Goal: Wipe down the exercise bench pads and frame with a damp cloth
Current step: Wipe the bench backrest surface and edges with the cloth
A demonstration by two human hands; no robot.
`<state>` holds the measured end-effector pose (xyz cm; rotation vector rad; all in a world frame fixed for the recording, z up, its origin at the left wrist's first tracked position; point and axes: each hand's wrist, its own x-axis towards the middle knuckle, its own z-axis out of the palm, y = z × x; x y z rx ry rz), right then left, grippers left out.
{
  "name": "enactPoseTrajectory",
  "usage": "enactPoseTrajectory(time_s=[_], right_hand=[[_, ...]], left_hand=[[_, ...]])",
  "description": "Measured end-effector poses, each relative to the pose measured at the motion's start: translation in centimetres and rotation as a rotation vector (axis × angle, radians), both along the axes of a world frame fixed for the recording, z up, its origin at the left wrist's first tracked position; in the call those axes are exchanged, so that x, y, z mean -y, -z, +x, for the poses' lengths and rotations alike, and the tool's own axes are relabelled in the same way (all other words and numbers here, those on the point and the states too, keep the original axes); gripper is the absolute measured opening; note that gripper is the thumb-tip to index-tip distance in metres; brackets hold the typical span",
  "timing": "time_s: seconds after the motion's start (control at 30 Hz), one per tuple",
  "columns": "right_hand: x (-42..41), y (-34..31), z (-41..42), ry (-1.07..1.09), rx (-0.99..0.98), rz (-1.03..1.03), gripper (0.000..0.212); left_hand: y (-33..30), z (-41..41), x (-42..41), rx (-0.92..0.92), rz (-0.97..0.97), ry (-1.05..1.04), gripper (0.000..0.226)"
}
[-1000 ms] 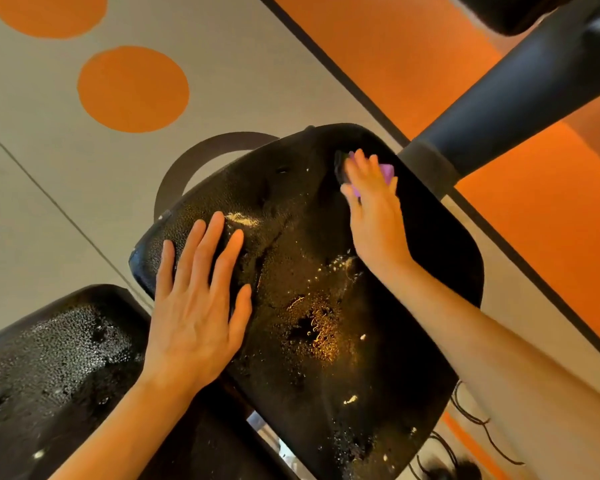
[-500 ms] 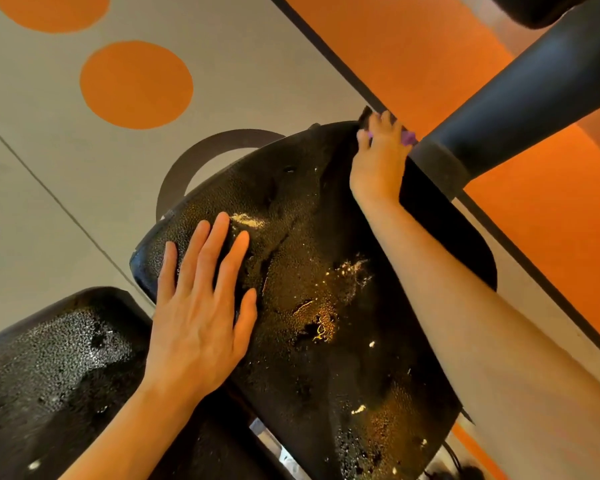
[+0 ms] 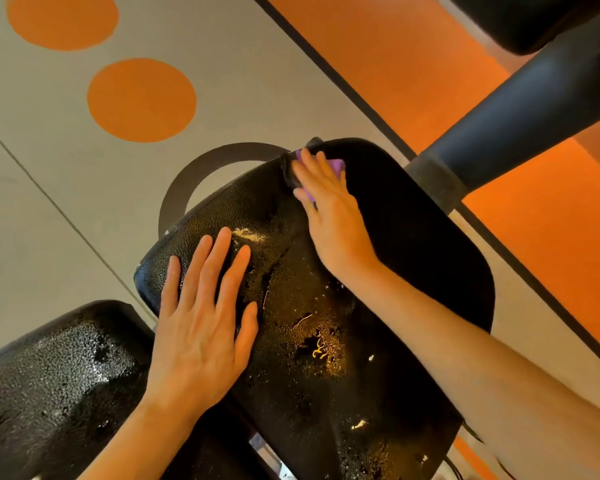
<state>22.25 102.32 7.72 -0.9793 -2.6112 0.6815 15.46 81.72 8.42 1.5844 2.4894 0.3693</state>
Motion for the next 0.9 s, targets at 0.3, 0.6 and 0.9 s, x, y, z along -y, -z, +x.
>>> enactPoseTrajectory(time_s=[0.3,0.6,0.9], right_hand=[[0.8,-0.1,-3.6,0.067,-0.016,0.029,0.037],[-3.0,-0.2,-3.1,0.317,0.013,0.002,0.034],[2.0,-1.0,3.2,-0.112,-0.036,-0.094,0.048]], left_hand=[[0.0,0.0,0.0,0.0,-0.017,0.001,0.063],[0.1,0.0,0.0,-0.006,0.002,0.001,0.062],[0.2,0.0,-0.1,-0.002,0.013,-0.008,0.063]])
